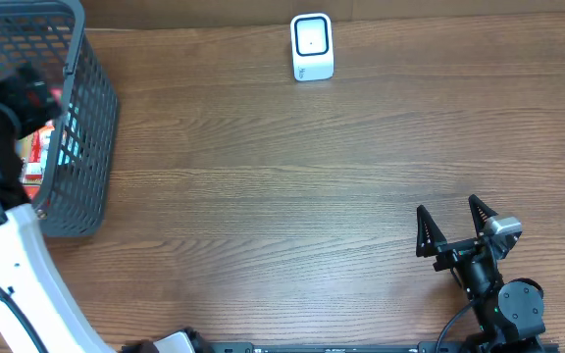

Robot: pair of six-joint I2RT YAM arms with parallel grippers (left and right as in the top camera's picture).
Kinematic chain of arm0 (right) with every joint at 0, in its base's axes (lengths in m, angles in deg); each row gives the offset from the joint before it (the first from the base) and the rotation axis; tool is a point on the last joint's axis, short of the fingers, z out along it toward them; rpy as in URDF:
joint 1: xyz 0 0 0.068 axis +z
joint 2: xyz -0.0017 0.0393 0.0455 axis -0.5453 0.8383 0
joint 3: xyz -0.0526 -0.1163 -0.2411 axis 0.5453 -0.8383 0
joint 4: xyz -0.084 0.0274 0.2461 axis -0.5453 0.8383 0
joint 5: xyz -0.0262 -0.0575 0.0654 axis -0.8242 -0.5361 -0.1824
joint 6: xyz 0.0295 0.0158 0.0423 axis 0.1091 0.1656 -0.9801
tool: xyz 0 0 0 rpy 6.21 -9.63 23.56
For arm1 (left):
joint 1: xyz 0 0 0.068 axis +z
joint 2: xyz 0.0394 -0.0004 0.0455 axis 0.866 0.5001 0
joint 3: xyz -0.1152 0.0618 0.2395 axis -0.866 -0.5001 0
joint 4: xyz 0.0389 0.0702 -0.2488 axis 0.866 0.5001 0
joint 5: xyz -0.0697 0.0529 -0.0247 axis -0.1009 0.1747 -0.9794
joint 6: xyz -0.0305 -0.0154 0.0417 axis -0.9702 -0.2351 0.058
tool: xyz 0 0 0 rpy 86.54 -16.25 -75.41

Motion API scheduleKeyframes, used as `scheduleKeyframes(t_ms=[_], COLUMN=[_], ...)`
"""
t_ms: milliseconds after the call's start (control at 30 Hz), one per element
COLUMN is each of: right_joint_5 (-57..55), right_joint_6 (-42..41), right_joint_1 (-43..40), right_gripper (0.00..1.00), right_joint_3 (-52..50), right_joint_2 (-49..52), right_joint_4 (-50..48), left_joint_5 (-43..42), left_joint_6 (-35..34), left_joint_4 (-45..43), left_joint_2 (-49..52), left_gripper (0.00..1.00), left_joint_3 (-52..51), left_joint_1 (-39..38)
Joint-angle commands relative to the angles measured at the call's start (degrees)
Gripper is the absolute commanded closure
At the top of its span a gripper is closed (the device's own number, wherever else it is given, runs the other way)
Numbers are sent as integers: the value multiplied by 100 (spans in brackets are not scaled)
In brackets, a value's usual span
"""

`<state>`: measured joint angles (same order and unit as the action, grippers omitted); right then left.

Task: Scan the item barcode
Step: 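Reach the left gripper into the grey basket and grasp the teal snack pack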

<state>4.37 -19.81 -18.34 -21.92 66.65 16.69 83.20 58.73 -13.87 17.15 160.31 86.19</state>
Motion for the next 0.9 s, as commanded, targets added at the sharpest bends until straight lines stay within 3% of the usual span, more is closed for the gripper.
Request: scheduleKeyframes(t_ms=[0, 333, 867], right_joint_5=[33, 31, 33], right_joint_6=[44, 46, 44], right_joint_1=[-15, -15, -15], right_gripper=[0, 0, 0], right_joint_3=[-59, -59, -59], right_joint_2=[-39, -39, -39], right_joint_4=[-28, -28, -28], left_joint_5=[-42, -466, -2050], left_joint_6=[138, 1016, 2079], left_joint_4=[-37, -11, -149], left_joint_2=[365, 1541, 2876], left_gripper=[0, 0, 0], left_joint_3=[92, 92, 92], left_joint_1=[501, 1012, 1139])
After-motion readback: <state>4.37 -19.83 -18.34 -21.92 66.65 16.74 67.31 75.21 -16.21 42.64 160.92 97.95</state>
